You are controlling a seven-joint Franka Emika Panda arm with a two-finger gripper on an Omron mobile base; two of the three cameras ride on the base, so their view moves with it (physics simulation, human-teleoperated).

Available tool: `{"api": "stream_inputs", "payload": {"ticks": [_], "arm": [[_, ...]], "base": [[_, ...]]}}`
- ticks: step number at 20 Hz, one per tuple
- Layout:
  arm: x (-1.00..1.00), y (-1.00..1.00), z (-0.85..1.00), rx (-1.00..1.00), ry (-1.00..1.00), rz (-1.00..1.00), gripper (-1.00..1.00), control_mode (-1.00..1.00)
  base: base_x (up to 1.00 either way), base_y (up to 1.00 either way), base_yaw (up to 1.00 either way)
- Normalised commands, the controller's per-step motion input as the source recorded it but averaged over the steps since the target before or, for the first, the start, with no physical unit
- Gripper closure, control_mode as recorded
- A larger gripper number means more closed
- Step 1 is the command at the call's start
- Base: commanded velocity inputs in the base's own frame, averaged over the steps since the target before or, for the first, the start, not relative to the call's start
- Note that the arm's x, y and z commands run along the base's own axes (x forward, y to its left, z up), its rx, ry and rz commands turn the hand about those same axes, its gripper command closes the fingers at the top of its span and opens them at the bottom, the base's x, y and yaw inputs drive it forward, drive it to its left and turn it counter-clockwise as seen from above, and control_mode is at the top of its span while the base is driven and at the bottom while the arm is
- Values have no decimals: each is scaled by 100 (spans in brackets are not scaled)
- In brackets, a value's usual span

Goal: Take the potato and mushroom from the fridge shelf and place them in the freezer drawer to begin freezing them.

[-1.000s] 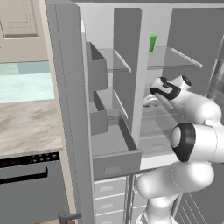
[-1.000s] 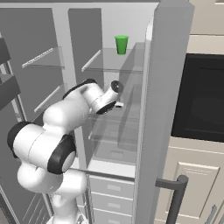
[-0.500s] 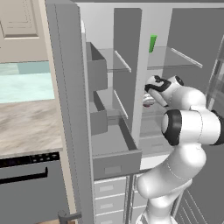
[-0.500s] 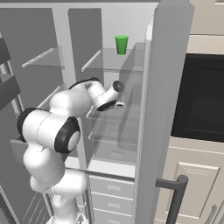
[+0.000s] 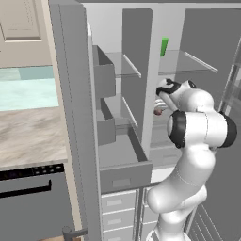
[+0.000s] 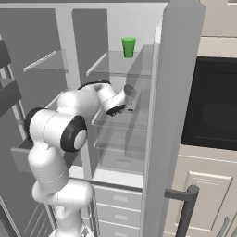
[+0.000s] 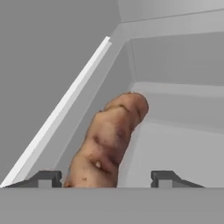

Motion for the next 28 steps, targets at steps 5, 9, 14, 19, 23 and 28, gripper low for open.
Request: {"api": "stream_inputs", "payload": {"ticks": [5, 9, 14, 19, 23, 28], "arm": [[0, 0, -52, 0, 4, 0, 100, -100], [-46, 1, -14, 0, -5, 0, 100, -100], [-95, 1, 8, 1, -23, 0, 100, -100], [-100, 12, 33, 0, -18, 0, 100, -100], [-75, 33, 82, 0, -3, 0, 100, -100], [-71, 13, 78, 0, 0, 0, 100, -100]], "base": [[0, 0, 0], [0, 0, 0], [0, 0, 0], [0, 0, 0], [0, 0, 0], [0, 0, 0]]}}
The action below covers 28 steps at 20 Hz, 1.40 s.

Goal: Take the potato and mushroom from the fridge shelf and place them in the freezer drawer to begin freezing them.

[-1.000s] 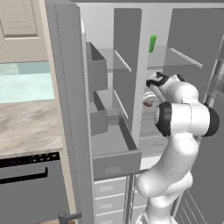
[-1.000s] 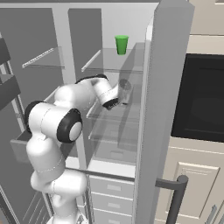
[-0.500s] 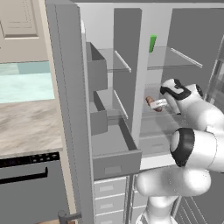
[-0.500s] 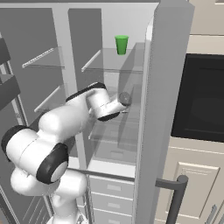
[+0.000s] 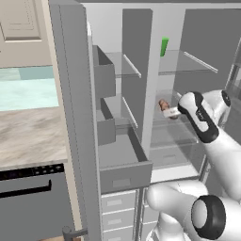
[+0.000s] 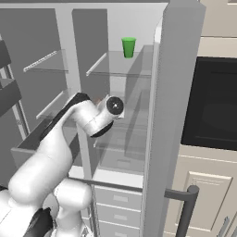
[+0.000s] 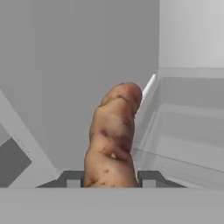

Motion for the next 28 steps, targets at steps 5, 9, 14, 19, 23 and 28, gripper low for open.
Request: {"api": "stream_inputs", "payload": {"ticks": [5, 9, 14, 19, 23, 28], "arm": [[-99, 5, 26, 0, 2, 0, 100, -100], [-100, 14, 0, 0, 10, 0, 100, -100], [-75, 49, 0, 0, 27, 0, 100, -100], [-3, 100, 0, -5, 40, 0, 100, -100], [41, 92, -1, -9, 36, 0, 100, -100], [51, 32, -43, -2, 17, 0, 100, -100]], "base": [[0, 0, 0], [0, 0, 0], [0, 0, 0], [0, 0, 0], [0, 0, 0], [0, 0, 0]]}}
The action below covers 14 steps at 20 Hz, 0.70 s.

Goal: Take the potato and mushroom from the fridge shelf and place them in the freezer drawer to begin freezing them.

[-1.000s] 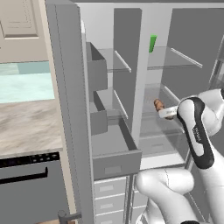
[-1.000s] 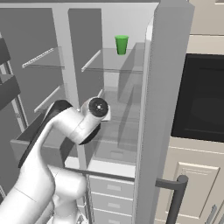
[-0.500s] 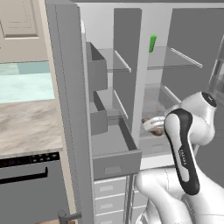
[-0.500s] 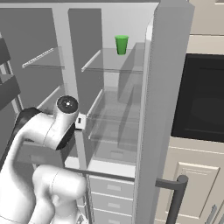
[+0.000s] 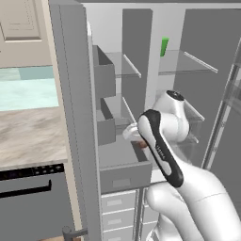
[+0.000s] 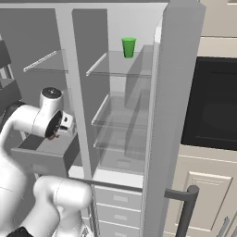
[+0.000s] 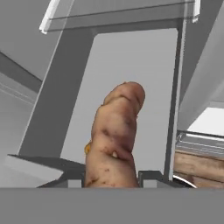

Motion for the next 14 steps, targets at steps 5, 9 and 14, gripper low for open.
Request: {"api": "stream_inputs", "payload": {"ticks": [5, 9, 14], "arm": [[48, 9, -71, 0, 11, 0, 100, -100], [38, 24, -54, 0, 9, 0, 100, -100], [29, 38, -42, 0, 11, 0, 100, -100]], "base": [[0, 0, 0], [0, 0, 0], [0, 0, 0]]}}
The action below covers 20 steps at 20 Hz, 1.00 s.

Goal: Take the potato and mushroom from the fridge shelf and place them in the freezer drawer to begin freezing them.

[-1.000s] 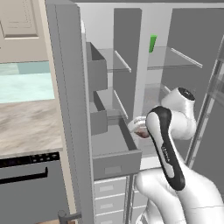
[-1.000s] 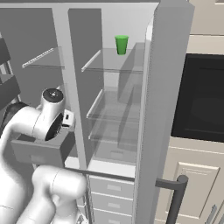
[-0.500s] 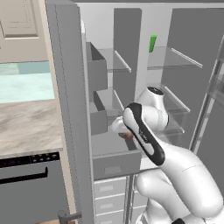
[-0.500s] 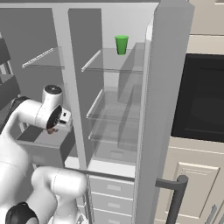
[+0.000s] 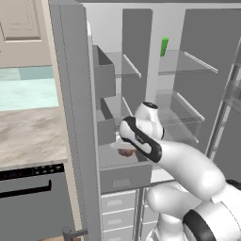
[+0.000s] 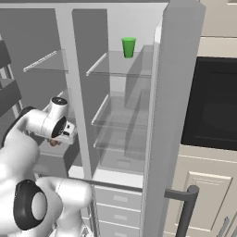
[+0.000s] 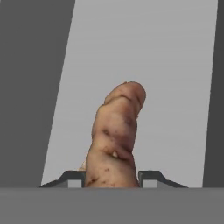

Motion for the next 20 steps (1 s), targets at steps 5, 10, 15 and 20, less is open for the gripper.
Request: {"api": "stream_inputs", "payload": {"ticks": [5, 10, 15, 20], "arm": [[30, 26, -53, 0, 10, 0, 100, -100], [19, 7, -48, 0, 11, 0, 100, -100], [-49, 1, -67, 0, 1, 1, 100, -100], [-39, 1, -59, 0, 1, 1, 100, -100]], "base": [[0, 0, 0], [0, 0, 0], [0, 0, 0], [0, 0, 0]]}}
